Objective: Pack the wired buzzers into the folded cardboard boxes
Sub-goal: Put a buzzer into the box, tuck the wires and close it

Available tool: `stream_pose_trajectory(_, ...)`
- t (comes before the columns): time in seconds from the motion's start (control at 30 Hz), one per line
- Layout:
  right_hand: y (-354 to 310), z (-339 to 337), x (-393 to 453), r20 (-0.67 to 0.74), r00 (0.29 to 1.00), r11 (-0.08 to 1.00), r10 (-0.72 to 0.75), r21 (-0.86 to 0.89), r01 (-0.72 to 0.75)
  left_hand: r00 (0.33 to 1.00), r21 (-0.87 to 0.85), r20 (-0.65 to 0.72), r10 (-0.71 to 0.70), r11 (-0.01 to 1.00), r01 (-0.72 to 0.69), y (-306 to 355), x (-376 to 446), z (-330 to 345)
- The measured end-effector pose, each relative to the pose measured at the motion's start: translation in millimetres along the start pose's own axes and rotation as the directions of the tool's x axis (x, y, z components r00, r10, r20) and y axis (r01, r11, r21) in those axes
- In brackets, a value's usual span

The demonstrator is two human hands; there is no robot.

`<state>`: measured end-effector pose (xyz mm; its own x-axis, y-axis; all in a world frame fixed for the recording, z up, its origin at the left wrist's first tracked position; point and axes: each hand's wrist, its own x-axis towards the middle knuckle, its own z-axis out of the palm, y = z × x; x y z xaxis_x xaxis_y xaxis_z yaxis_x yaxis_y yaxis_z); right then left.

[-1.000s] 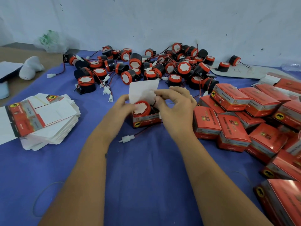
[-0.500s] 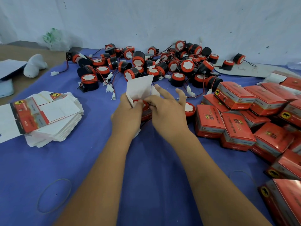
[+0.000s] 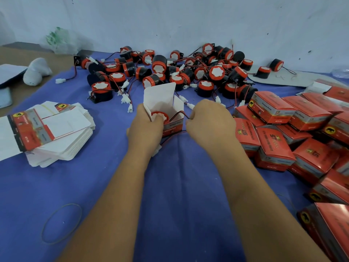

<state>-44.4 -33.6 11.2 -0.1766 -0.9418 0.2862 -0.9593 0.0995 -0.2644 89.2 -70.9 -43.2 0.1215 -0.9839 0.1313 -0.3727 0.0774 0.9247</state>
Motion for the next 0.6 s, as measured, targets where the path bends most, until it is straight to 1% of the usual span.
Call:
stream_pose_trajectory(0.03,1,-2,3,0.086,0.996,0.988,0.034,0.148,-0.046,1.000,0.011,0.008,0.003,1.000,-0.003,0,0,-1)
stream_pose_trajectory(0.07,2,-3,4,0.178,0.983,0.930,0.053,0.350,-0.113,1.000,0.030,0.020,0.010,0.999,-0.011,1,0,-1)
stream_pose_trajectory(0.1,2,-5,5,0.262,0.963,0.802,0.062,0.561,-0.205,0.999,0.054,0.035,0.020,0.998,-0.021,1,0,-1)
stream_pose_trajectory(0.13,1,-7,4,0.330,0.941,0.622,0.079,0.721,-0.305,0.998,0.079,0.050,0.030,0.996,-0.034,3,0,-2)
stream_pose_trajectory(0.17,0,-7,3,0.383,0.919,0.427,0.094,0.818,-0.385,0.997,0.101,0.062,0.038,0.994,-0.045,3,0,-2)
stream_pose_trajectory(0.2,-2,-7,3,0.417,0.903,0.254,0.106,0.866,-0.430,0.996,0.117,0.071,0.047,0.992,-0.055,4,-1,-3)
stream_pose_trajectory(0.23,-5,-4,1,0.422,0.899,0.143,0.120,0.889,-0.436,0.995,0.128,0.081,0.050,0.990,-0.061,4,-1,-3)
stream_pose_trajectory(0.27,-8,0,0,0.393,0.909,0.094,0.137,0.909,-0.407,0.994,0.134,0.094,0.049,0.989,-0.061,4,-2,-4)
stream_pose_trajectory(0.3,-11,6,0,0.335,0.928,0.106,0.161,0.929,-0.354,0.993,0.140,0.107,0.043,0.989,-0.057,5,-2,-4)
stream_pose_trajectory(0.33,-15,11,-1,0.254,0.947,0.183,0.194,0.939,-0.290,0.992,0.143,0.116,0.039,0.988,-0.056,6,-3,-4)
stream_pose_trajectory(0.37,-17,17,-1,0.158,0.961,0.306,0.227,0.925,-0.225,0.992,0.142,0.123,0.036,0.988,-0.054,6,-2,-4)
stream_pose_trajectory(0.4,-19,22,0,0.059,0.967,0.443,0.248,0.881,-0.168,0.991,0.136,0.130,0.034,0.989,-0.052,6,-2,-4)
stream_pose_trajectory(0.43,-20,27,2,-0.031,0.967,0.557,0.251,0.822,-0.118,0.989,0.129,0.142,0.030,0.990,-0.048,6,-2,-5)
stream_pose_trajectory(0.47,-21,30,3,-0.103,0.964,0.635,0.244,0.769,-0.078,0.987,0.119,0.158,0.029,0.992,-0.048,6,-1,-5)
stream_pose_trajectory(0.5,-20,33,5,-0.159,0.959,0.685,0.236,0.727,-0.048,0.984,0.109,0.176,0.030,0.993,-0.049,5,-1,-6)
stream_pose_trajectory(0.6,-13,39,8,-0.331,0.927,0.789,0.179,0.611,0.065,0.974,0.072,0.226,0.029,0.996,-0.046,5,-1,-9)
